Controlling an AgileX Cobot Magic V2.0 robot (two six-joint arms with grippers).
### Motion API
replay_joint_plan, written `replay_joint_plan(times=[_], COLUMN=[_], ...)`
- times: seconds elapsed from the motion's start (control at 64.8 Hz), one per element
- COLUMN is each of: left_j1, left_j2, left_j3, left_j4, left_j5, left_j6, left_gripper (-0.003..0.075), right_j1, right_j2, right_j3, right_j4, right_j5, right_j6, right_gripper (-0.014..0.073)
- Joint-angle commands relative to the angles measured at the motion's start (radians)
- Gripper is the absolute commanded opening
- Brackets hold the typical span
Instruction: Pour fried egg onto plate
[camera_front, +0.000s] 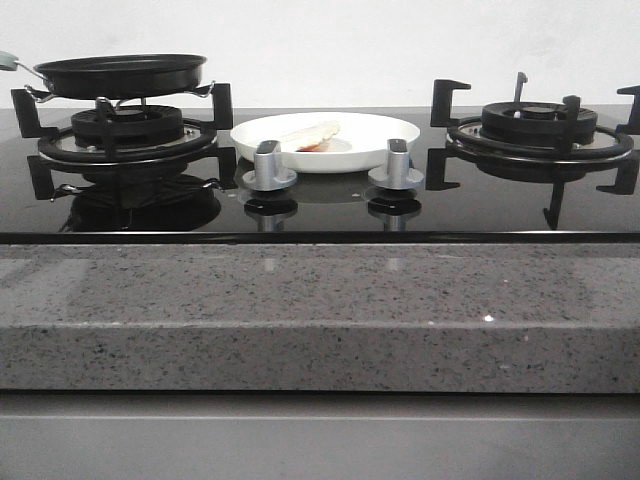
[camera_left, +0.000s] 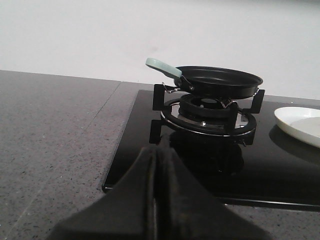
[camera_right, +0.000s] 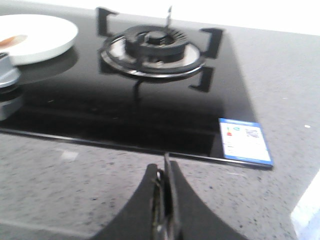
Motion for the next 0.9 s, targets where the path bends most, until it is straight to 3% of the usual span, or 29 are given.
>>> replay_joint_plan(times=[0.0,0.17,0.88], left_j1=[0.000,0.000,0.000], left_j2=[-0.018,-0.018,-0.018], left_j3=[0.006,0.006,0.006], left_j4=[-0.007,-0.007,-0.007], left_j5=[-0.085,-0.085,-0.085], left_j6=[-0.008,-0.008,-0.008], left_gripper=[-0.0019,-0.0019,-0.0019], right_j1=[-0.021,-0.021,-0.003], right_j2=[-0.042,-0.104,-0.103], right_j3=[0.035,0.119,0.116], right_j4=[0.027,0.053,0.055], right_j5=[-0.164,-0.228,-0.234], right_j6=[-0.009,-0.009,-0.009], right_gripper=[-0.0068,-0.0068,-0.0068])
